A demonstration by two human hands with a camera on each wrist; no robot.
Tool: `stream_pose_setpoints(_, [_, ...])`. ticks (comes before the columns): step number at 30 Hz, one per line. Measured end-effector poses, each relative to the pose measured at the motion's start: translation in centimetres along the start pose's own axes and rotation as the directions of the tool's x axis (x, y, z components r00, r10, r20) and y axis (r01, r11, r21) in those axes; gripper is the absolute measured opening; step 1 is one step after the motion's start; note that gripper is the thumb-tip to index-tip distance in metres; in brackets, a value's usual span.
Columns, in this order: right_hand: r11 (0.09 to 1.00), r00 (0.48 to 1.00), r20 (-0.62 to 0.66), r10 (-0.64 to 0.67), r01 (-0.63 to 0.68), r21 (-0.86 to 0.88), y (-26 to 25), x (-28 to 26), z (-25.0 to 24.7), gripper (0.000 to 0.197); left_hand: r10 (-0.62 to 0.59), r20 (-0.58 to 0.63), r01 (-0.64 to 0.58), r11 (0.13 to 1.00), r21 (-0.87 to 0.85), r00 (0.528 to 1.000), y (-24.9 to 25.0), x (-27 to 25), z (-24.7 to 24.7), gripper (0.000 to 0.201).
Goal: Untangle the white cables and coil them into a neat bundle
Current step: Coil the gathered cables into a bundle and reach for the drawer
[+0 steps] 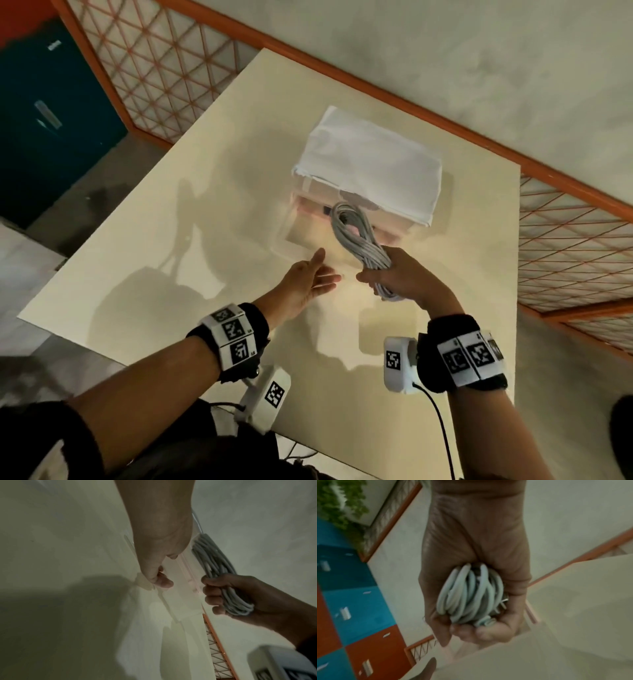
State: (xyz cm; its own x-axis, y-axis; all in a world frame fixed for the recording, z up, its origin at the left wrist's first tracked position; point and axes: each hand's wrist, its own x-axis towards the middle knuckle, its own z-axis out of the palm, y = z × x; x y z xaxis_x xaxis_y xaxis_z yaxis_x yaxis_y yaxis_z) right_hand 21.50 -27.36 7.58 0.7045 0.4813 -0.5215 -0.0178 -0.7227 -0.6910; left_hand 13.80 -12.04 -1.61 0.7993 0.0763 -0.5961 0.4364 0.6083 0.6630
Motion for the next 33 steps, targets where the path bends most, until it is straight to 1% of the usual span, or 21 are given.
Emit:
stream_pose_setpoints(1, [0.995, 0.999, 0.037, 0.018, -0.014, -0.1, -0.5, 1.1, -0.1, 0.012, 0.0, -0.001, 0.0, 1.0, 0.003, 1.0, 0.0, -0.2, -0.1, 0.039])
stream_pose_setpoints(3, [0.951, 0.99, 0.127, 0.066, -0.024, -0.308, -1.4, 3.1, -0.1, 0.011, 0.001, -0.007, -0.001, 1.0, 0.018, 1.0, 0.0, -0.4, -0.1, 0.038])
stream_pose_setpoints(4, [0.927, 0.981, 0.166, 0.102, -0.033, -0.374, -1.8, 3.9, -0.1, 0.011, 0.002, -0.014, -0.002, 1.0, 0.024, 1.0, 0.1, -0.5, -0.2, 0.037])
stream_pose_setpoints(6, [0.911, 0.961, 0.218, 0.17, -0.069, -0.408, -2.3, 5.0, -0.2, 0.013, 0.004, -0.024, -0.004, 1.0, 0.024, 1.0, 0.0, -0.6, -0.2, 0.035])
stream_pose_setpoints(9, [0.94, 0.937, 0.258, 0.237, -0.154, -0.303, -2.3, 5.7, -0.6, 0.015, 0.006, -0.017, -0.005, 1.0, 0.024, 1.0, 0.1, -0.6, -0.1, 0.038])
stream_pose_setpoints(12, [0.957, 0.93, 0.239, 0.28, -0.251, -0.145, -1.8, 6.2, -0.9, 0.018, 0.006, -0.006, -0.006, 1.0, 0.026, 1.0, 0.2, -0.7, -0.1, 0.037])
stream_pose_setpoints(15, [0.954, 0.946, 0.129, 0.298, -0.3, -0.004, -0.8, 6.8, 0.0, 0.016, -0.008, -0.001, 0.008, 0.999, 0.038, 1.0, 0.3, -0.8, -0.1, 0.037])
stream_pose_setpoints(17, [0.961, 0.963, 0.041, 0.267, -0.27, 0.064, -0.2, 7.2, 0.9, 0.014, -0.012, -0.003, 0.012, 0.999, 0.038, 1.0, 0.4, -0.8, -0.1, 0.036])
stream_pose_setpoints(19, [0.972, 0.972, -0.051, 0.23, -0.226, 0.066, 0.2, 7.6, 1.8, 0.012, -0.019, -0.006, 0.019, 0.999, 0.03, 1.0, 0.5, -0.7, -0.1, 0.037])
stream_pose_setpoints(21, [0.973, 0.966, -0.129, 0.223, -0.229, -0.033, 0.1, 7.7, 2.3, 0.023, -0.024, -0.009, 0.025, 0.999, 0.044, 1.0, 0.5, -0.7, -0.1, 0.04])
stream_pose_setpoints(22, [0.964, 0.966, -0.156, 0.204, -0.226, -0.139, 0.0, 7.8, 2.4, 0.03, -0.024, -0.011, 0.025, 0.998, 0.053, 1.0, 0.5, -0.7, -0.1, 0.04])
stream_pose_setpoints(24, [0.917, 0.974, -0.17, 0.148, -0.199, -0.347, -0.3, 7.7, 2.6, 0.041, -0.02, -0.018, 0.022, 0.997, 0.073, 1.0, 0.6, -0.8, -0.1, 0.04])
stream_pose_setpoints(26, [0.842, 0.977, -0.183, 0.111, -0.19, -0.505, -0.3, 7.8, 2.7, 0.056, -0.007, -0.022, 0.01, 0.995, 0.098, 1.0, 0.7, -0.9, 0.1, 0.04])
stream_pose_setpoints(29, [0.668, 0.973, -0.213, 0.093, -0.219, -0.711, -0.3, 8.0, 2.9, 0.079, 0.0, -0.027, 0.004, 0.993, 0.116, 1.0, 0.9, -0.9, 0.0, 0.038])
stream_pose_setpoints(31, [0.587, 0.968, -0.228, 0.101, -0.243, -0.772, -0.3, 7.9, 3.1, 0.087, -0.003, -0.027, 0.007, 0.992, 0.125, 1.0, 0.9, -0.9, 0.0, 0.039])
stream_pose_setpoints(33, [0.541, 0.96, -0.244, 0.14, -0.281, -0.793, -0.3, 7.8, 3.3, 0.093, -0.003, -0.03, 0.007, 0.991, 0.132, 1.0, 0.8, -0.8, 0.0, 0.039])
